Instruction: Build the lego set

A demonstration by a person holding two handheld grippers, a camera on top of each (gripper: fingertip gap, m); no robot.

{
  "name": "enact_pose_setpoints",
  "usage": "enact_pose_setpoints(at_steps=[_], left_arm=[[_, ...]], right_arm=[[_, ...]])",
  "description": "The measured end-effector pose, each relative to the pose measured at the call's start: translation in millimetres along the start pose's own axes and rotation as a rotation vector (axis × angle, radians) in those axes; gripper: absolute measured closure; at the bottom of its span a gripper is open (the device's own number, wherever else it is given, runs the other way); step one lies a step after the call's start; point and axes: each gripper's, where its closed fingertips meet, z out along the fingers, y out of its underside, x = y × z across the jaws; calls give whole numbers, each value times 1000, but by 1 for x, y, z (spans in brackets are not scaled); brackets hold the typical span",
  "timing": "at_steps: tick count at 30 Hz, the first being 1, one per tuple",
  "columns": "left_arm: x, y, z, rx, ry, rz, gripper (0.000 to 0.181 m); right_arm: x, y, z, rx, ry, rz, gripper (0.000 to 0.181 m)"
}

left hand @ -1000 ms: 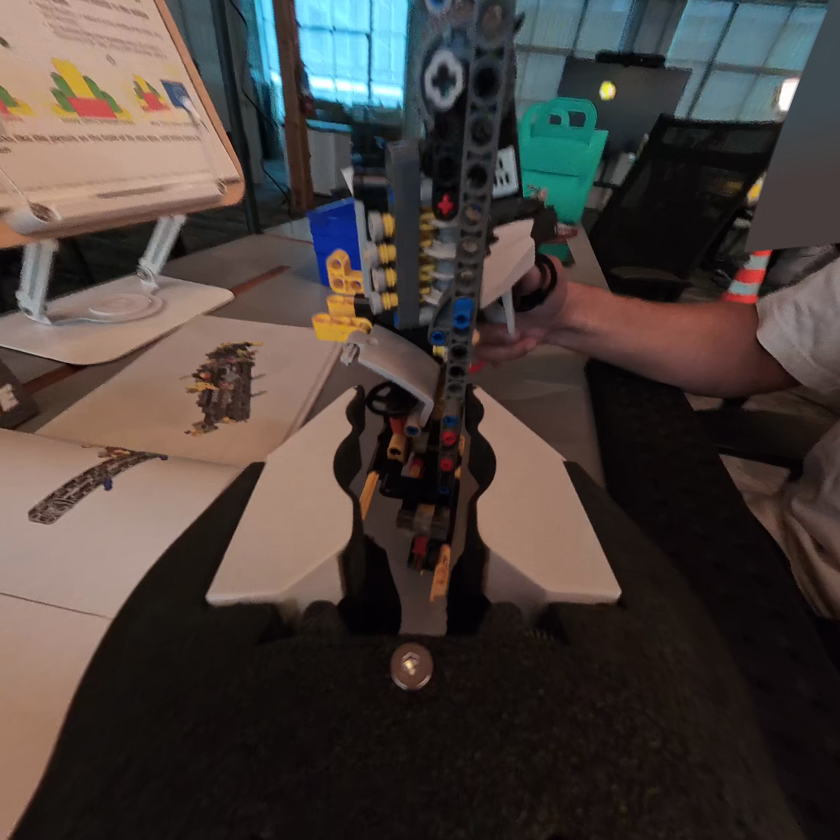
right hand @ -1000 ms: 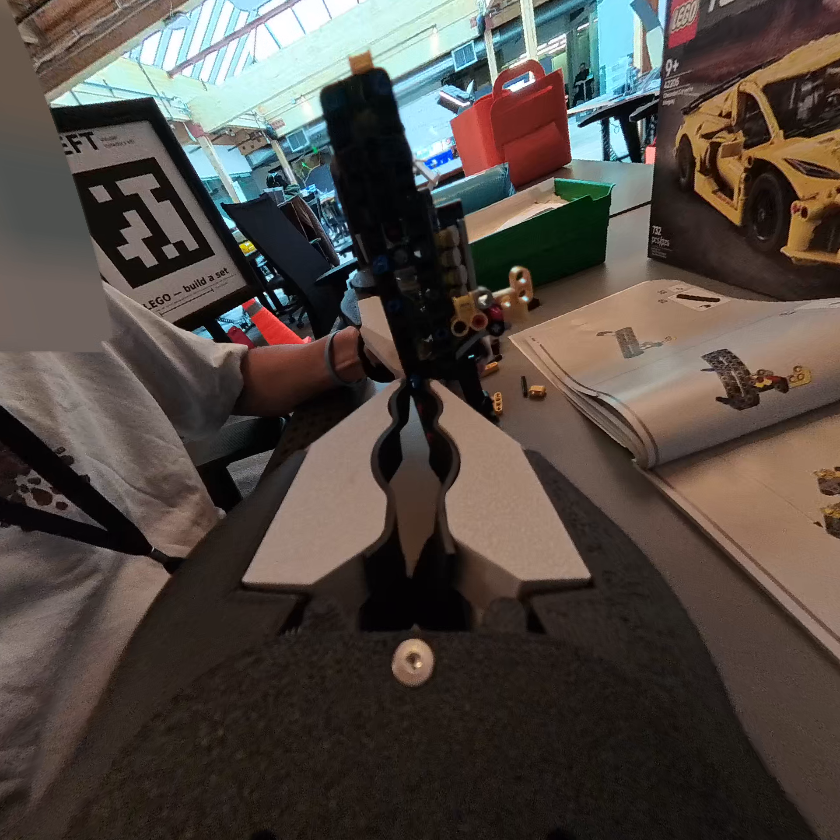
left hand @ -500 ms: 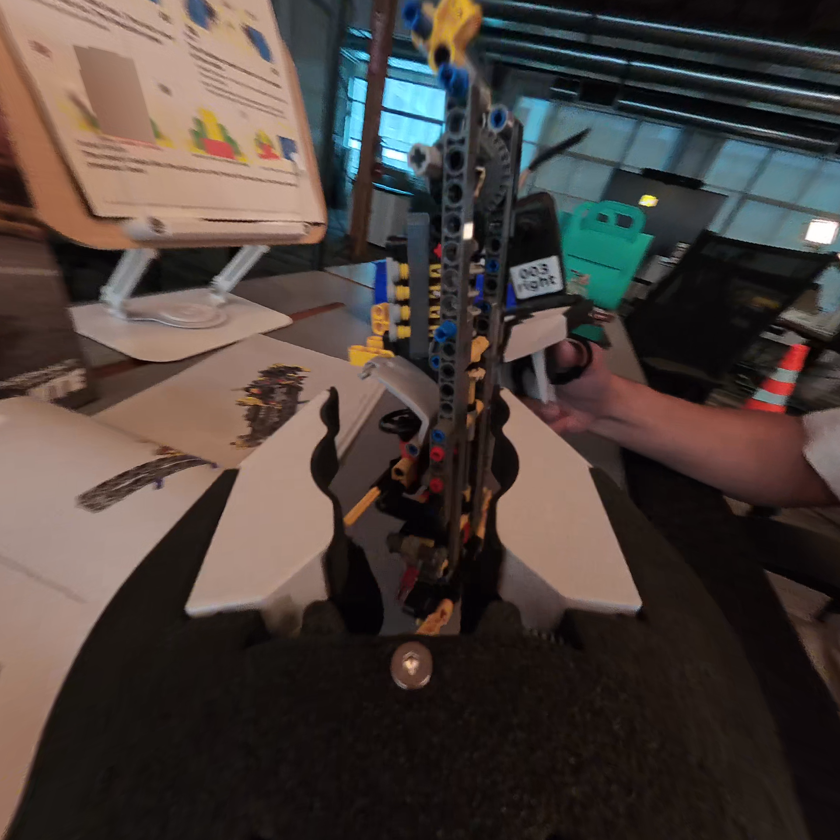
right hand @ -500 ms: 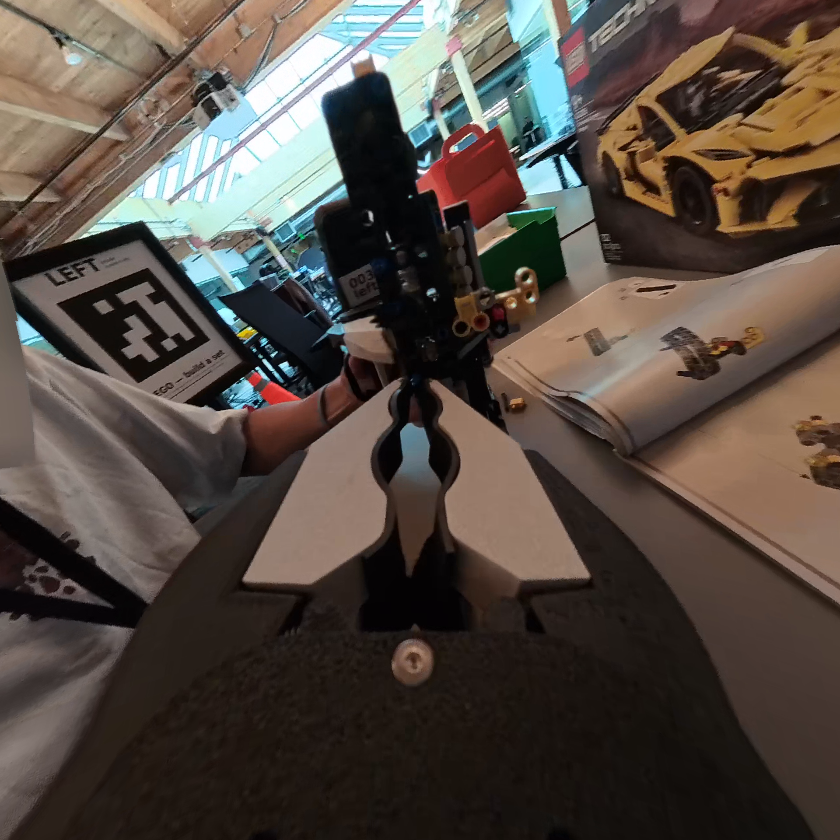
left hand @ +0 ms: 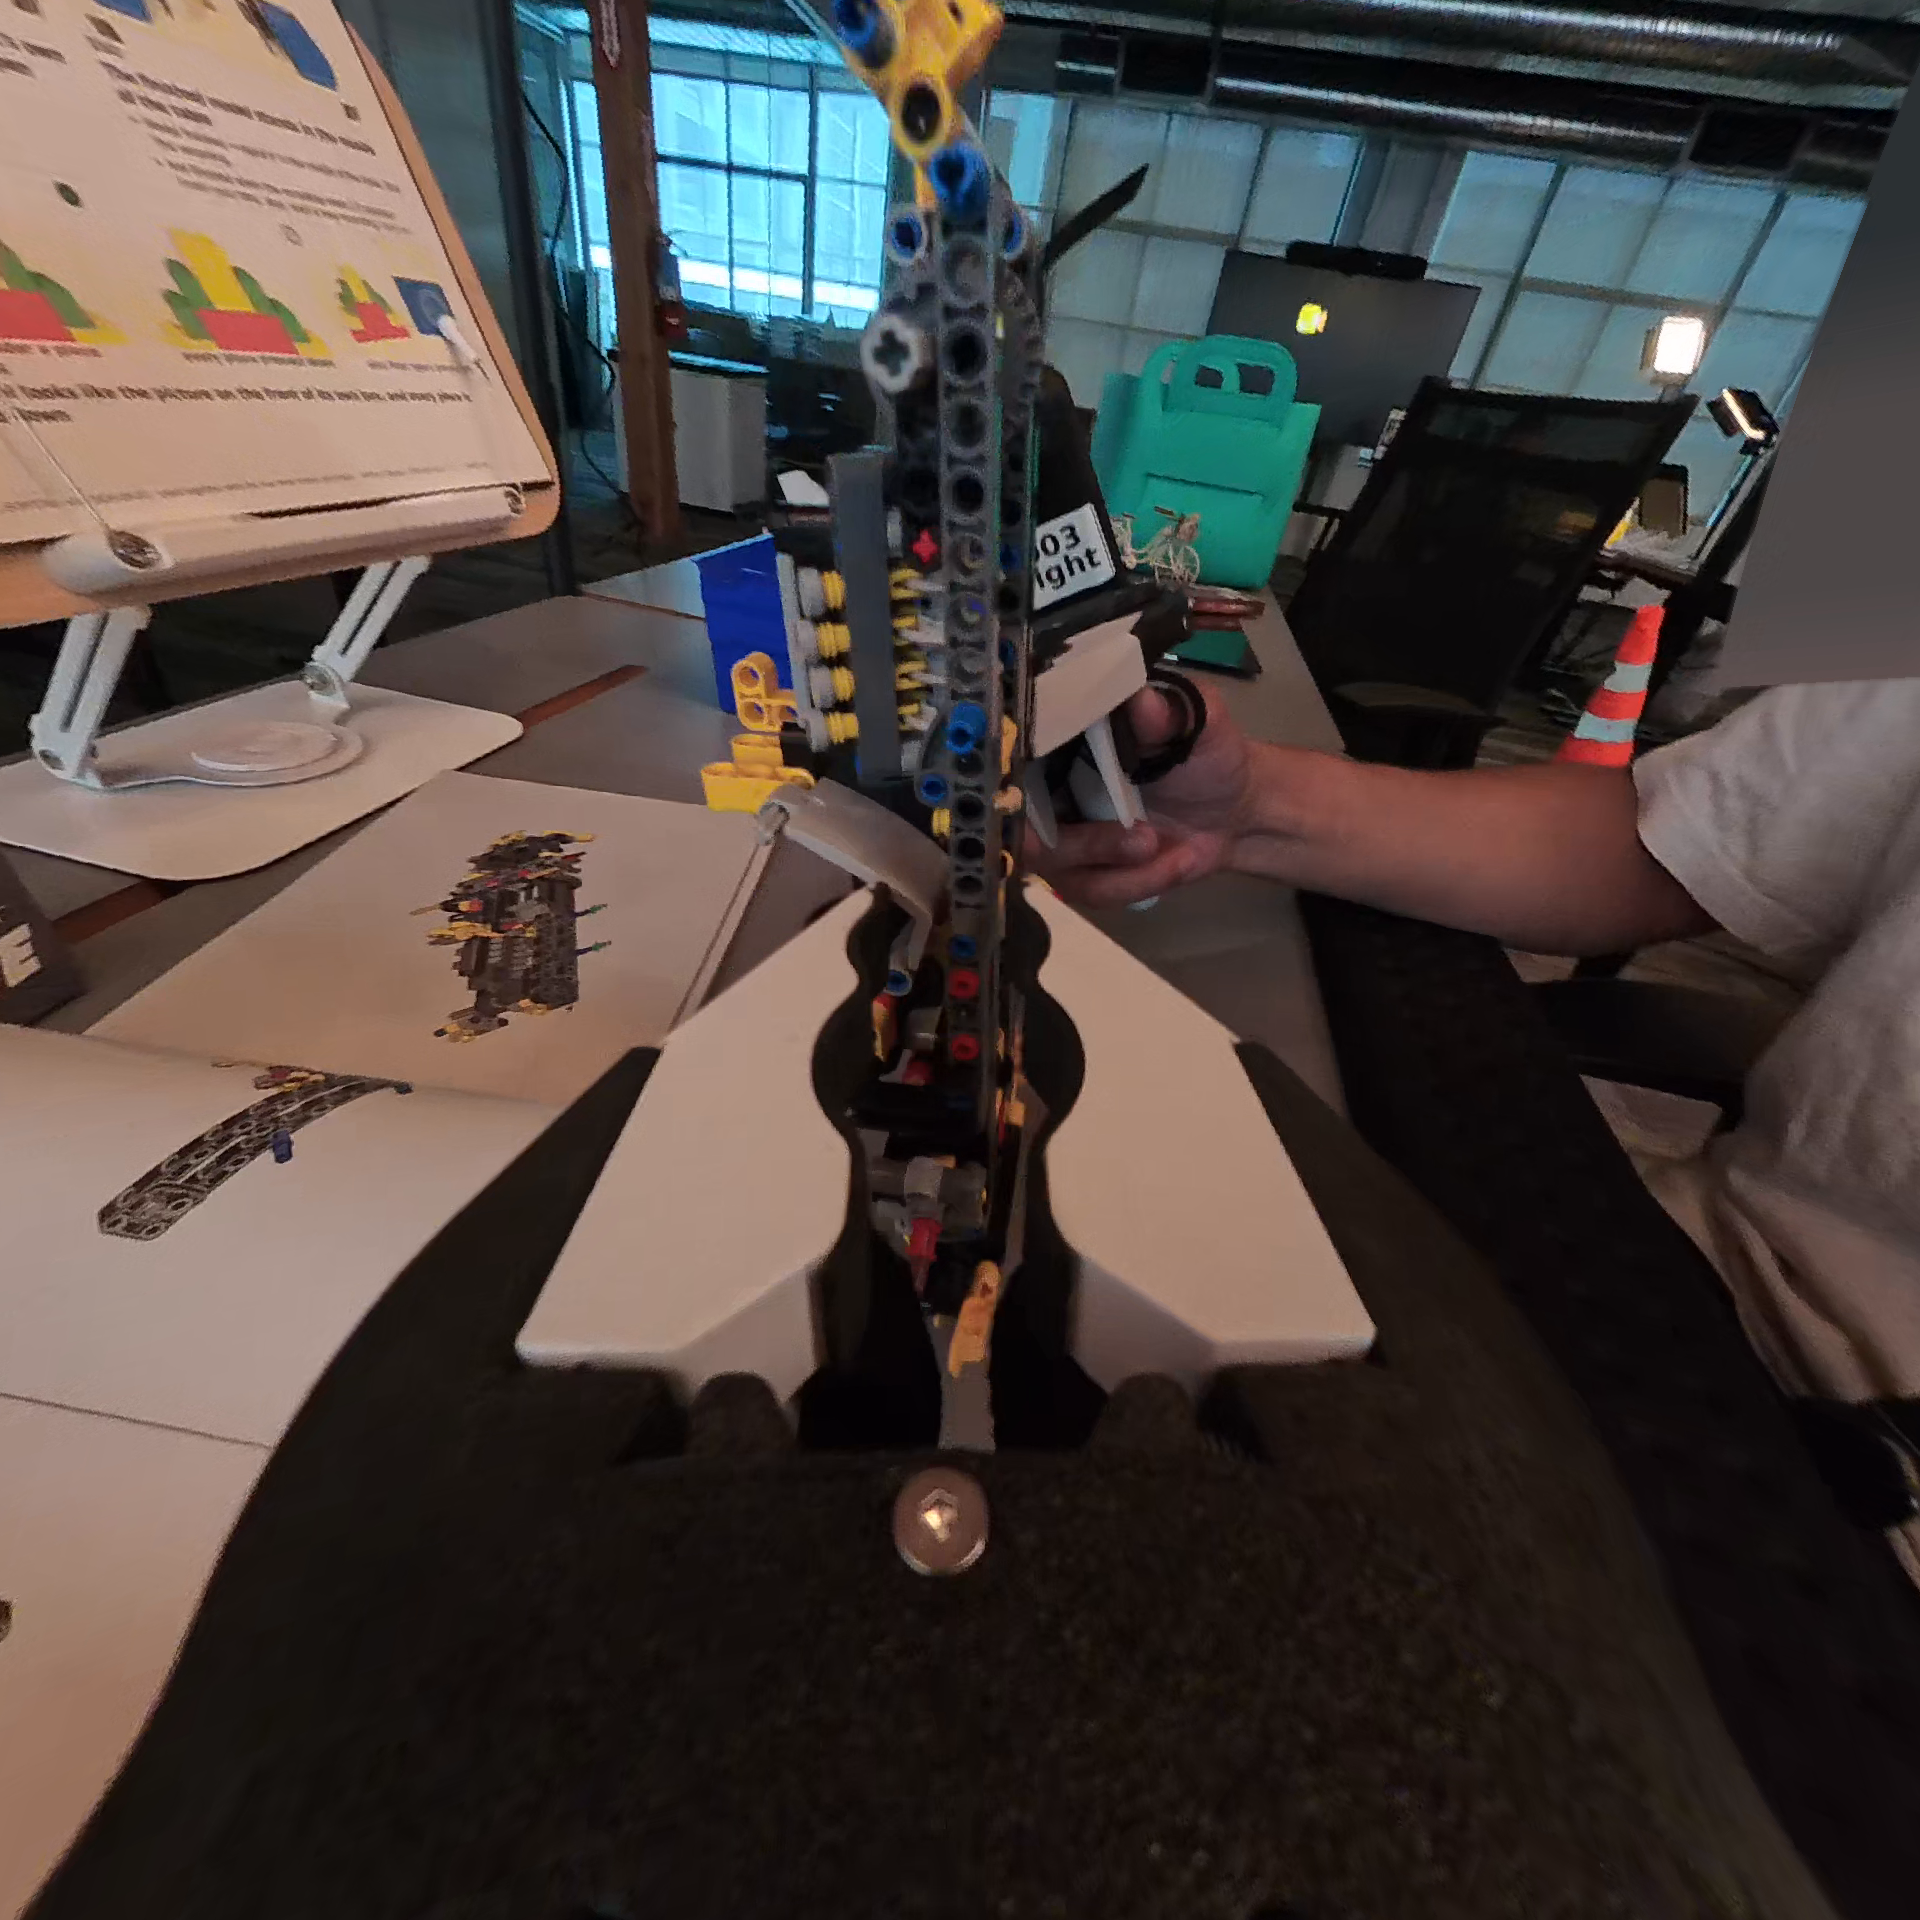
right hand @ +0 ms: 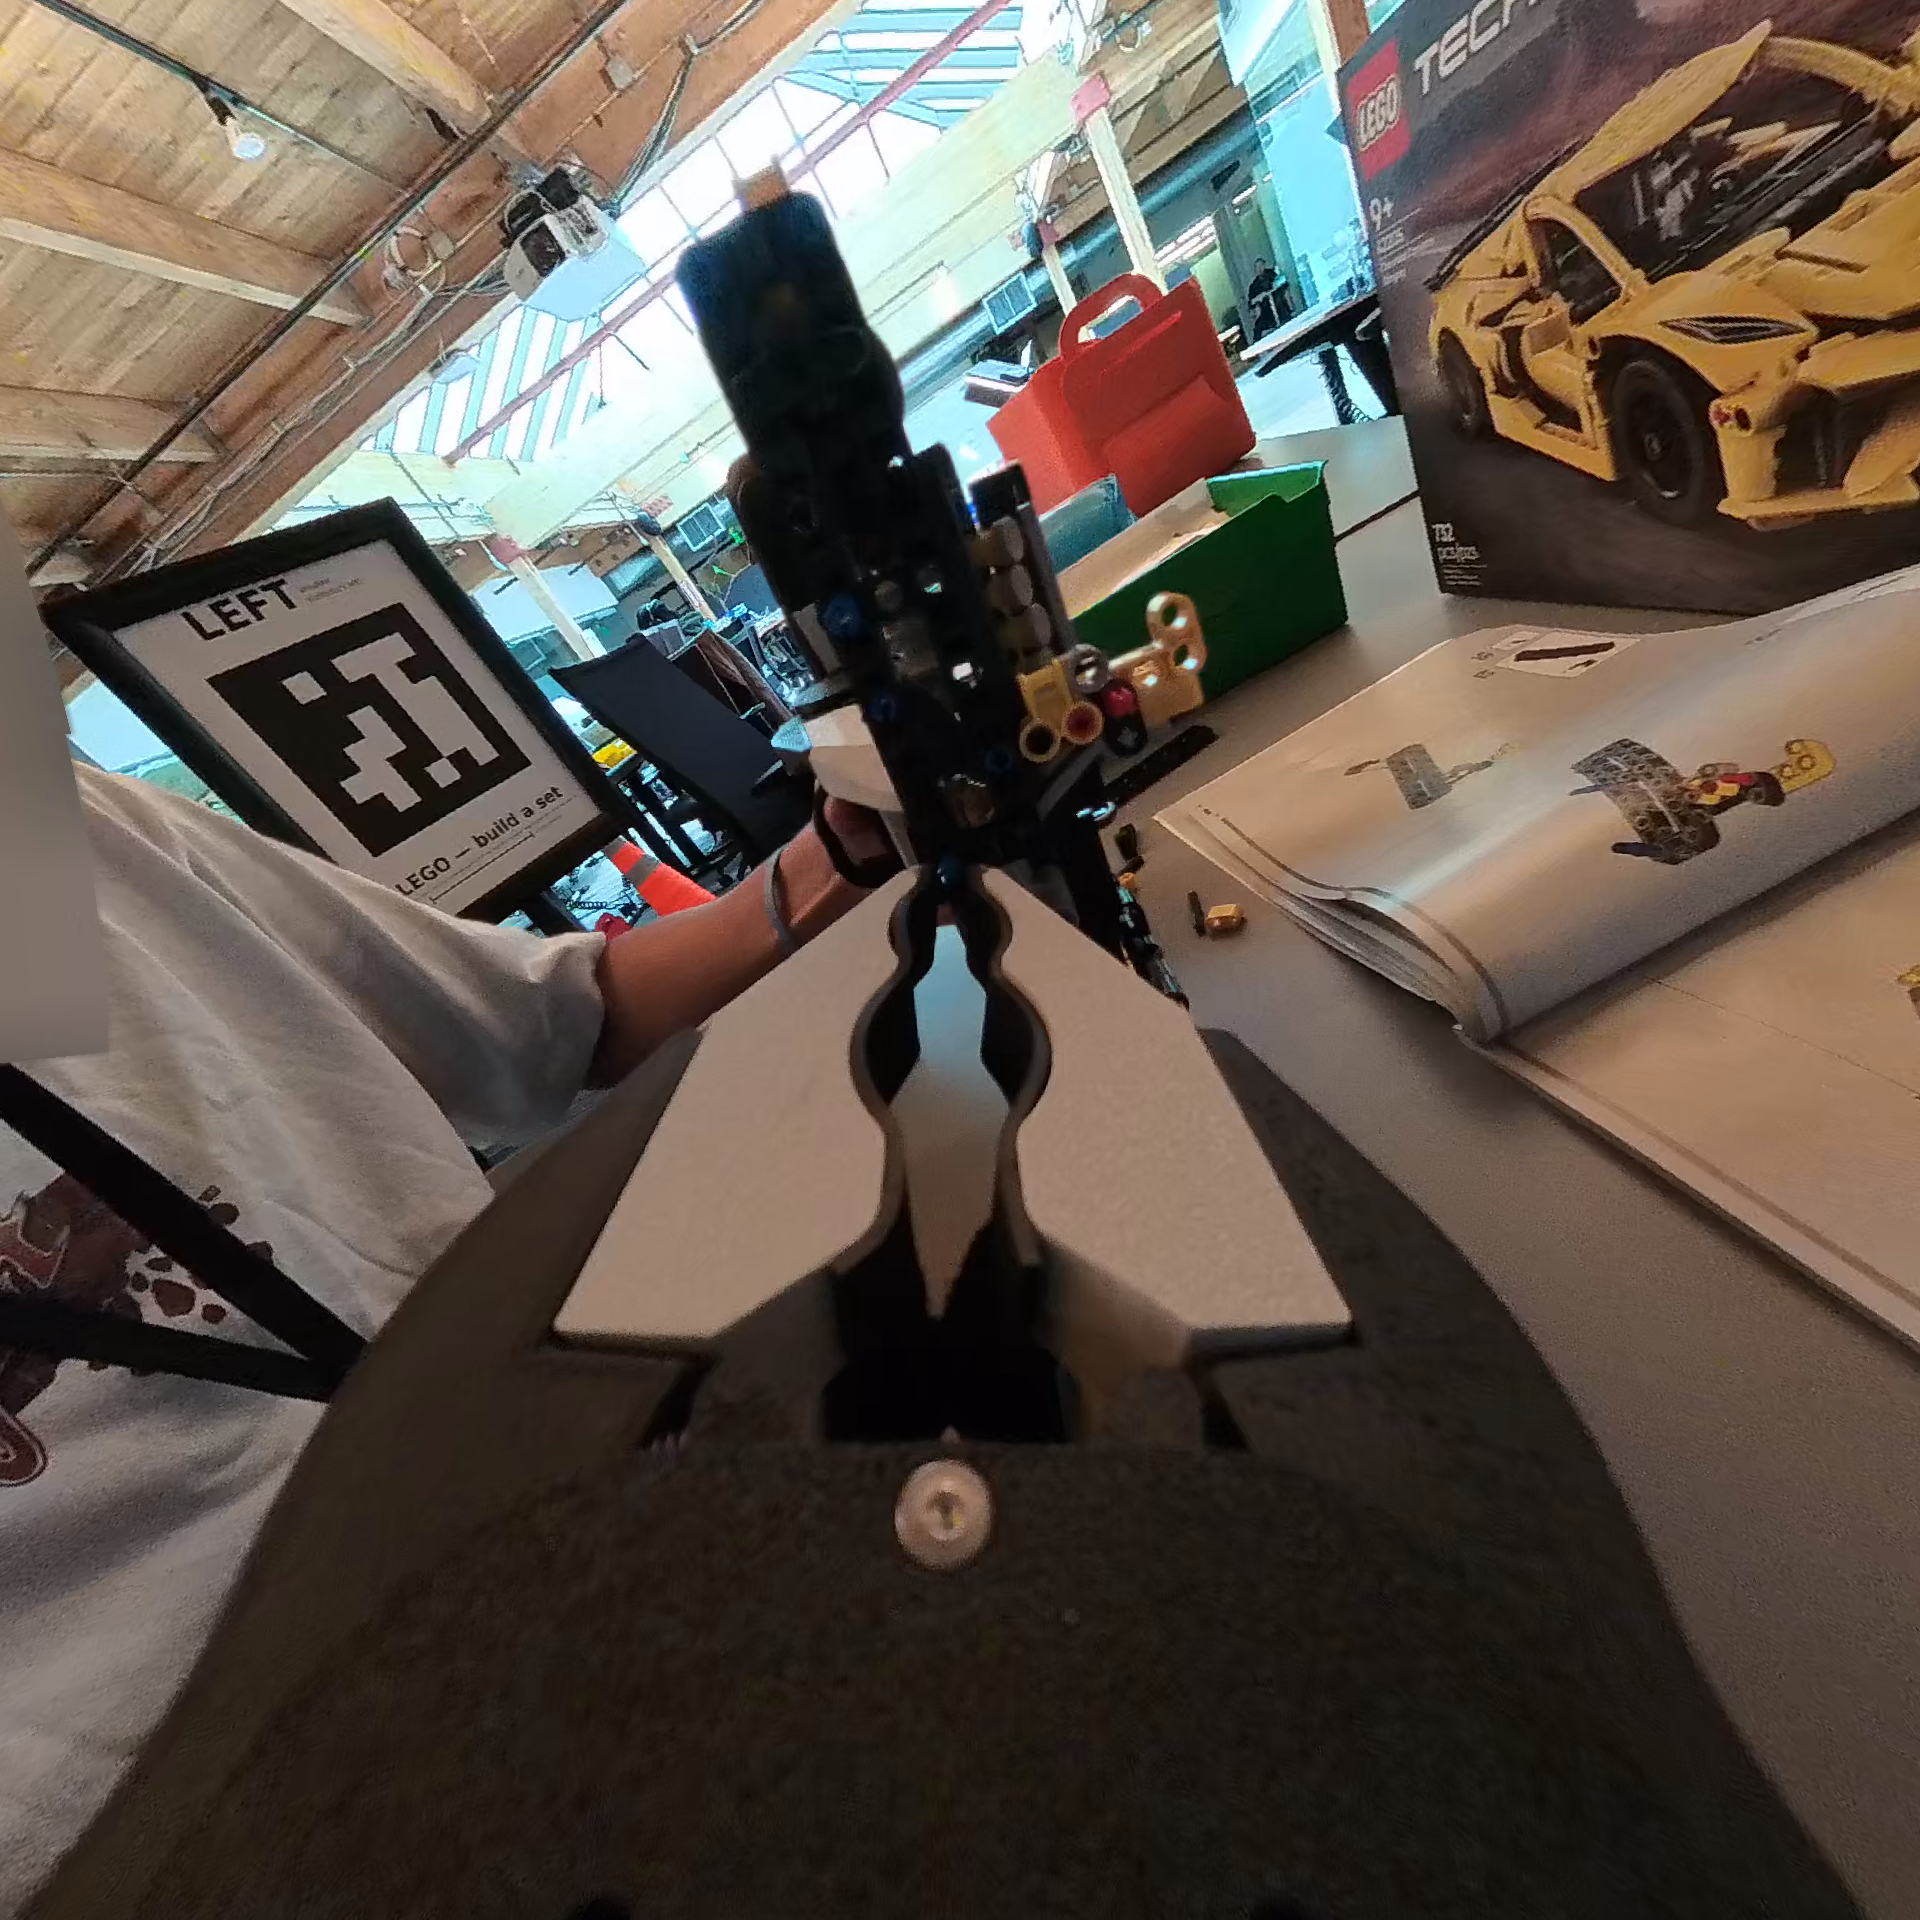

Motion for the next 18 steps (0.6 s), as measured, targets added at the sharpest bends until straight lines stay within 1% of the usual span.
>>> enact_pose_setpoints(at_steps=[3,5,9,12,14,15,17,18], left_arm=[[3,14,4,-76,22,-8,157],[3,12,5,-56,17,7,163],[5,11,7,-35,31,12,164],[8,11,5,-15,79,-20,165],[11,9,3,10,108,-36,166],[9,7,2,18,107,-47,167],[4,13,4,-23,79,-36,167],[2,14,3,-40,76,-44,167]], right_arm=[[-3,1,3,-6,-15,-3,177],[-5,3,4,-15,-32,-4,177],[-4,2,2,-9,-22,-1,177],[-8,5,3,-22,-42,-4,177],[-9,12,3,-72,-24,-49,177],[-4,20,3,-126,12,-67,177],[5,46,6,-262,66,-89,178],[8,49,8,-251,88,-105,178]])
